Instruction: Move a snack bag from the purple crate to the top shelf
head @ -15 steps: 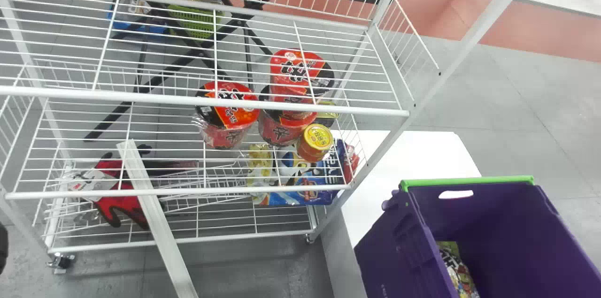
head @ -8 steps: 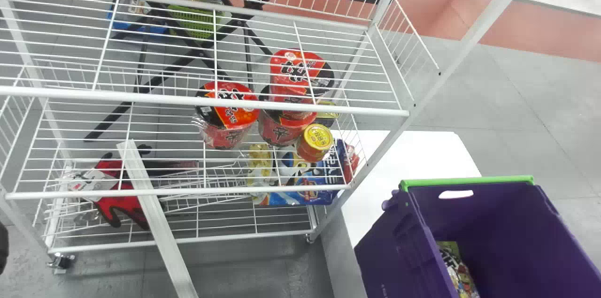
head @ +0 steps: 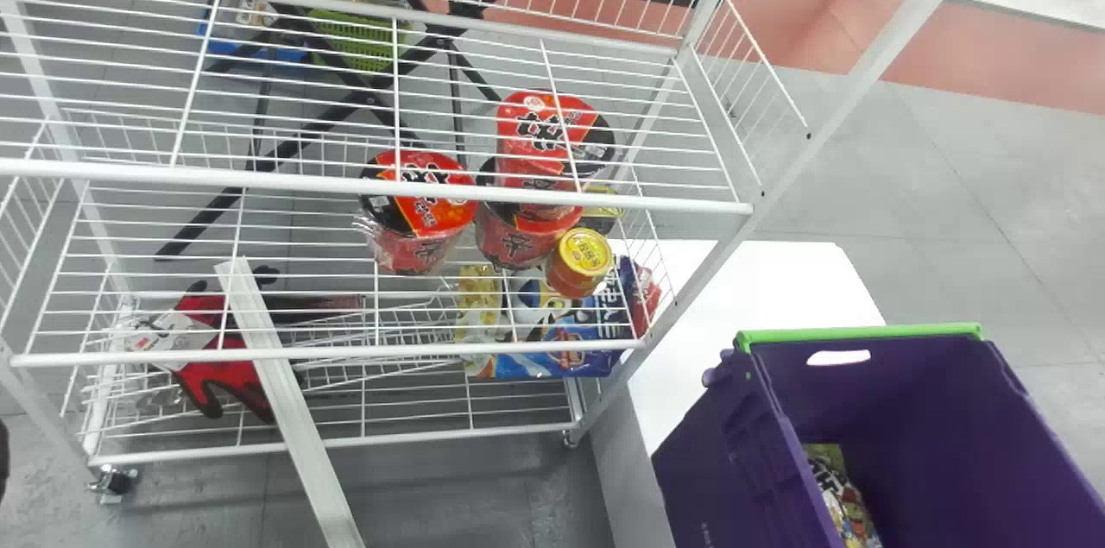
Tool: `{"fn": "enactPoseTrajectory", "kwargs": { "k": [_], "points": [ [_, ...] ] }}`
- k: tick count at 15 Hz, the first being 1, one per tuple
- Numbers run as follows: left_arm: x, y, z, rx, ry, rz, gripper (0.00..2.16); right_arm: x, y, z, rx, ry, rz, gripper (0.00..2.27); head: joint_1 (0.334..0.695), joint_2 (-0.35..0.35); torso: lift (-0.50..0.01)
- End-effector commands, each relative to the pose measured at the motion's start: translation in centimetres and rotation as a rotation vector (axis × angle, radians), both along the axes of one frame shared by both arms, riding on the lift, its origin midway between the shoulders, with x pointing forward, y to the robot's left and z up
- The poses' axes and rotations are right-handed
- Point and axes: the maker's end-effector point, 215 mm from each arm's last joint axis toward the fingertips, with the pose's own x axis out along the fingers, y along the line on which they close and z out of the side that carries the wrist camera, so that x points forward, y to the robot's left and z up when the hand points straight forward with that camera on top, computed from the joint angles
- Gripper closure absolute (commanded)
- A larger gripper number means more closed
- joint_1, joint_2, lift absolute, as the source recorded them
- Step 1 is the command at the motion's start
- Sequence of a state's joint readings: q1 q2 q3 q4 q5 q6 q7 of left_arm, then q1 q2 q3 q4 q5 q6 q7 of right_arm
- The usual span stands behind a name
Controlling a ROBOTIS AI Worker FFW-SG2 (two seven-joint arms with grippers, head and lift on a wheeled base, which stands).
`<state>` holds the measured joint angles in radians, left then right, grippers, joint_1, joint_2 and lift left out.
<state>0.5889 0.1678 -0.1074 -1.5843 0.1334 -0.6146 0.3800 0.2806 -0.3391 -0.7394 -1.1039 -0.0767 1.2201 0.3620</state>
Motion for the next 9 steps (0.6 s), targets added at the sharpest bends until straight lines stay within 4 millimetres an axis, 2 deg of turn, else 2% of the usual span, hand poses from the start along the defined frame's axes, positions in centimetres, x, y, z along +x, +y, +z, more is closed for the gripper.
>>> {"fn": "enactPoseTrajectory", "kwargs": {
  "k": [1, 3, 5, 7, 8, 9],
  "points": [
    [-0.1, 0.1, 0.2, 0.001, -0.007, 0.001, 0.12, 0.0, 0.4, -0.8, -0.008, -0.007, 0.027, 0.07, 0.695, -0.350, -0.450],
    [-0.2, 0.1, 0.1, 0.001, -0.006, 0.001, 0.12, -0.1, 1.2, -1.3, -0.002, -0.006, 0.040, 0.28, 0.695, -0.350, -0.450],
    [-0.2, 0.1, 0.1, 0.001, -0.006, 0.001, 0.12, -0.1, 1.4, -1.2, 0.004, -0.010, 0.045, 0.84, 0.695, -0.350, -0.450],
    [-0.1, 0.1, 0.3, 0.000, -0.013, 0.001, 0.12, -0.4, 2.5, -0.6, 0.031, 0.020, 0.030, 1.95, 0.695, -0.350, -0.450],
    [-0.2, 0.1, 0.5, -0.001, -0.018, 0.002, 0.12, -0.8, 2.6, 0.1, 0.032, 0.035, 0.024, 2.13, 0.695, -0.350, -0.450],
    [-0.2, 0.2, 0.5, 0.000, -0.018, 0.003, 0.12, -1.1, 2.7, 0.7, 0.033, 0.038, 0.017, 2.13, 0.695, -0.350, -0.450]
  ]
}}
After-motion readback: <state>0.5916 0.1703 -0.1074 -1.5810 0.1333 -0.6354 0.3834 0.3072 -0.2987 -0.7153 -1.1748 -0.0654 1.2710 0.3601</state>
